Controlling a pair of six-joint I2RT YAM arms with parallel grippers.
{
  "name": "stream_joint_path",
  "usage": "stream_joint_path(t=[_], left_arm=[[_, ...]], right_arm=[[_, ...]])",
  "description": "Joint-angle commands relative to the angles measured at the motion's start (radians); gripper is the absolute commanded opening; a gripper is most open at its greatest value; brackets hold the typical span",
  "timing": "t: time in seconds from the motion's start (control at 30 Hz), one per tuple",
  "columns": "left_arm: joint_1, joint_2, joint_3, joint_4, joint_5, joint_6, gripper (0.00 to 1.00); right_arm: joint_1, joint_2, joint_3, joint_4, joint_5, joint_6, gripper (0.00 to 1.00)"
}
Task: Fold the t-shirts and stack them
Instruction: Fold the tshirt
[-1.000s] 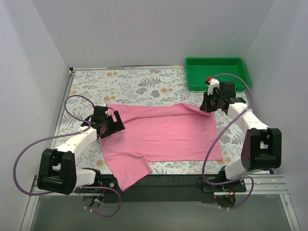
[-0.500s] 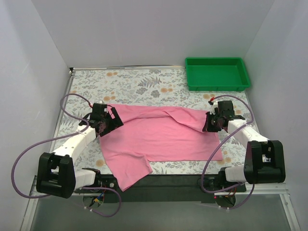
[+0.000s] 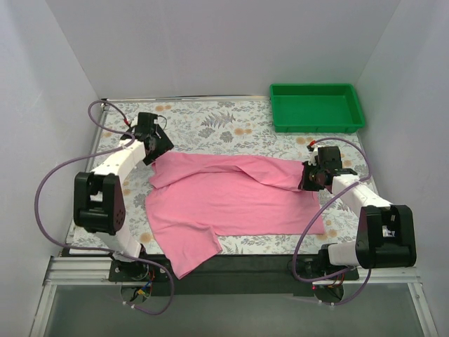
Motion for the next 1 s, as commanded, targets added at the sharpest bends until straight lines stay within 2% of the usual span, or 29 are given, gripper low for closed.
stream_joint_path(t=[0.0,0.17,0.47,0.83,0.97], left_arm=[[0.001,0.099,0.131,-0.058,-0.118,0.007,0.63],[-0.001,0.258,0.257,-0.138,-0.120,0.026,0.59],[-0.078,0.173,0.150,-0.069,-0.049,0.087,0.59],[-0.140,0.306,0.272,-0.130,-0.111,0.096,0.59],[-0.144,0.329,0.277,-0.141,-0.131,0.087,0.55]], right_arm=[[0.000,0.003,0.011,0.047,-0.007,0.001,0.01],[0.000,0.007,0.000,0.059,-0.015,-0.003,0.01],[-0.002,-0.003,-0.006,0.072,-0.018,-0.007,0.01],[-0.002,0.011,-0.006,0.075,-0.019,-0.012,0.01],[-0.002,0.010,-0.009,0.075,-0.016,-0.013,0.01]])
